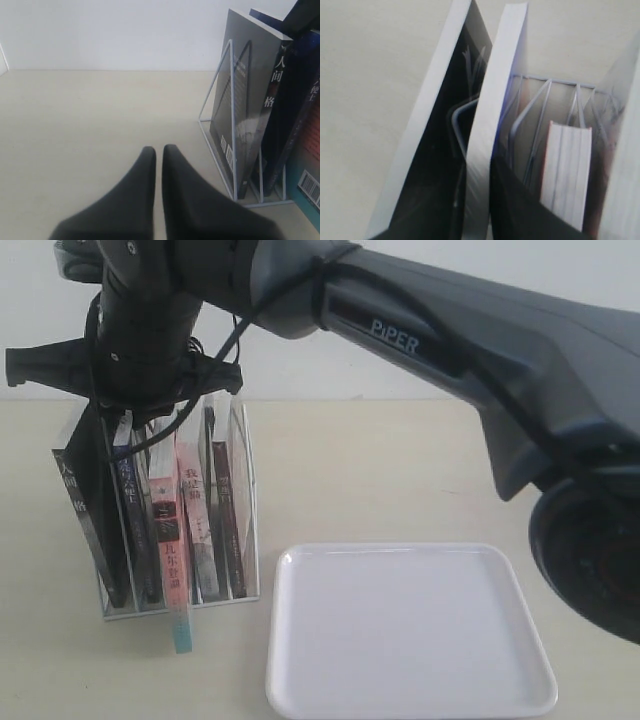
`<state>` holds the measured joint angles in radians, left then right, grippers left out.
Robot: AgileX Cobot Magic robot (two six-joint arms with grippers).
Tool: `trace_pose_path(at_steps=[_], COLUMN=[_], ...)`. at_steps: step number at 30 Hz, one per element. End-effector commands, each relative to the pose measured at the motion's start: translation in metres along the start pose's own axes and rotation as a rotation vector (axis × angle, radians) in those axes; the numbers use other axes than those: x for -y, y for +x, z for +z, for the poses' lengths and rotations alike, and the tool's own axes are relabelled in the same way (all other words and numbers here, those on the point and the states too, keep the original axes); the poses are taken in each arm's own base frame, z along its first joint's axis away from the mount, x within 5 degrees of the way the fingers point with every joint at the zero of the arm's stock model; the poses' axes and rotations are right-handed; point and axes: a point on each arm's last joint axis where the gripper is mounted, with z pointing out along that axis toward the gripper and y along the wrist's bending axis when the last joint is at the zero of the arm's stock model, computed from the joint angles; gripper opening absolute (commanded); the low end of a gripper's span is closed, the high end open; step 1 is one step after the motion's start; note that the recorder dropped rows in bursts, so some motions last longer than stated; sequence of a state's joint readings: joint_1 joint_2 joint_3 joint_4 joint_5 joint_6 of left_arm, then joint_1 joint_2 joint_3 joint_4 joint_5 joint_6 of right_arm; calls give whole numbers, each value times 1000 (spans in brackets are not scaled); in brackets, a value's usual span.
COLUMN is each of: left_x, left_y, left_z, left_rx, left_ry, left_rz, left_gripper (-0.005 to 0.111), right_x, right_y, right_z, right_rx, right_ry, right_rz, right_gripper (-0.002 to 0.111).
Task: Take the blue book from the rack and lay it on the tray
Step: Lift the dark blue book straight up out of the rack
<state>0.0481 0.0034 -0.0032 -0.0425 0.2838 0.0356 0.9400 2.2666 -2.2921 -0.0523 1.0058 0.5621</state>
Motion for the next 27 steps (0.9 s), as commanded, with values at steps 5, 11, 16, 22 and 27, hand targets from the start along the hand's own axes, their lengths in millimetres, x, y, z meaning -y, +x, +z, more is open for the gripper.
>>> trace_pose_path(at_steps=[5, 11, 16, 22, 27], left_x=[0, 0, 0, 0, 0], left_y=[0, 0, 0, 0, 0], left_z=[0, 0, 0, 0, 0], left_rx=[7, 7, 7, 7, 7], left_ry=[-1, -1, -1, -1, -1], left_rz=[-1, -1, -1, -1, -1], left_gripper=[4, 4, 4, 4, 4], right_x=[-1, -1, -4, -4, -3], right_y=[-10, -25, -33, -40, -43], right_z=[-14, -54, -83, -127, -160], right_rx=[69, 175, 249, 326, 378], right_ry=[-11, 1, -24, -43, -49], right_rz=[-33, -67, -74, -76, -77], right_gripper=[0, 0, 0, 0, 0])
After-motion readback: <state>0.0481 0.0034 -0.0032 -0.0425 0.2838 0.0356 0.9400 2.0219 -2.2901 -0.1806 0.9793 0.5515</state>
